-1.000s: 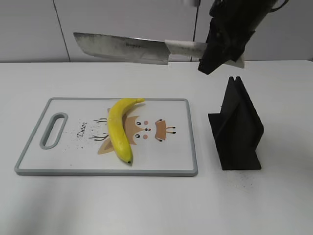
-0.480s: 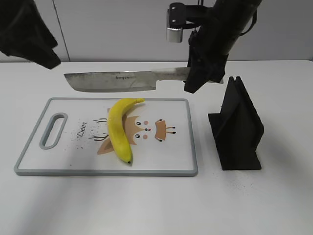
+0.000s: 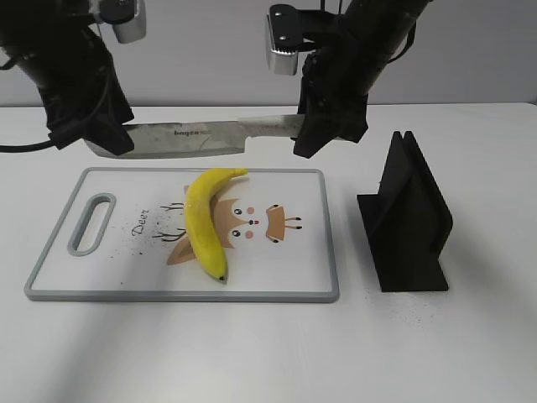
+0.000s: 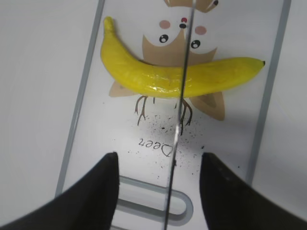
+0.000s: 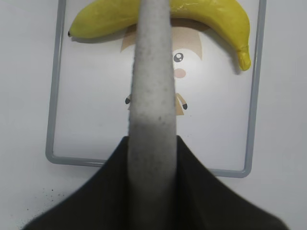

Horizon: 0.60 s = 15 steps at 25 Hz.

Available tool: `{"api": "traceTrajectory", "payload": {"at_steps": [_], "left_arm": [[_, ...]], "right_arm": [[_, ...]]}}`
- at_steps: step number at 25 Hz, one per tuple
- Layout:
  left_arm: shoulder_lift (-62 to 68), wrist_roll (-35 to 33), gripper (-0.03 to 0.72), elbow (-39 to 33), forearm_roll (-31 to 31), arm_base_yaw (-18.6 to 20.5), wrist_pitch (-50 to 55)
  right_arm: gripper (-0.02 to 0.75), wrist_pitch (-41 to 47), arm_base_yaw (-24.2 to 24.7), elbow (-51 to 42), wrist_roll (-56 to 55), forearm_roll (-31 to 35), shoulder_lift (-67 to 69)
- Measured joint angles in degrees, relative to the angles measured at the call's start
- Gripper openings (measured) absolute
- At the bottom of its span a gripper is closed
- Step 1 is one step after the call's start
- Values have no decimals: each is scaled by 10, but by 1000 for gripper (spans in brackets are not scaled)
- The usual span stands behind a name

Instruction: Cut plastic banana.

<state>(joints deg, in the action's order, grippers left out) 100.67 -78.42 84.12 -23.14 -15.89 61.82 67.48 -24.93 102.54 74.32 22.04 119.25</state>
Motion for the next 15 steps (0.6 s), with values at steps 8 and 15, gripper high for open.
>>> {"api": "traceTrajectory", "payload": {"at_steps": [8,15], "left_arm": [[21,-1,252,0,0,0,-9],[25,-5,-11,0,-1,0,-4]], "right_arm": [[182,0,0,0,0,1,3],[182,-10,0,0,-10,1,6]]}}
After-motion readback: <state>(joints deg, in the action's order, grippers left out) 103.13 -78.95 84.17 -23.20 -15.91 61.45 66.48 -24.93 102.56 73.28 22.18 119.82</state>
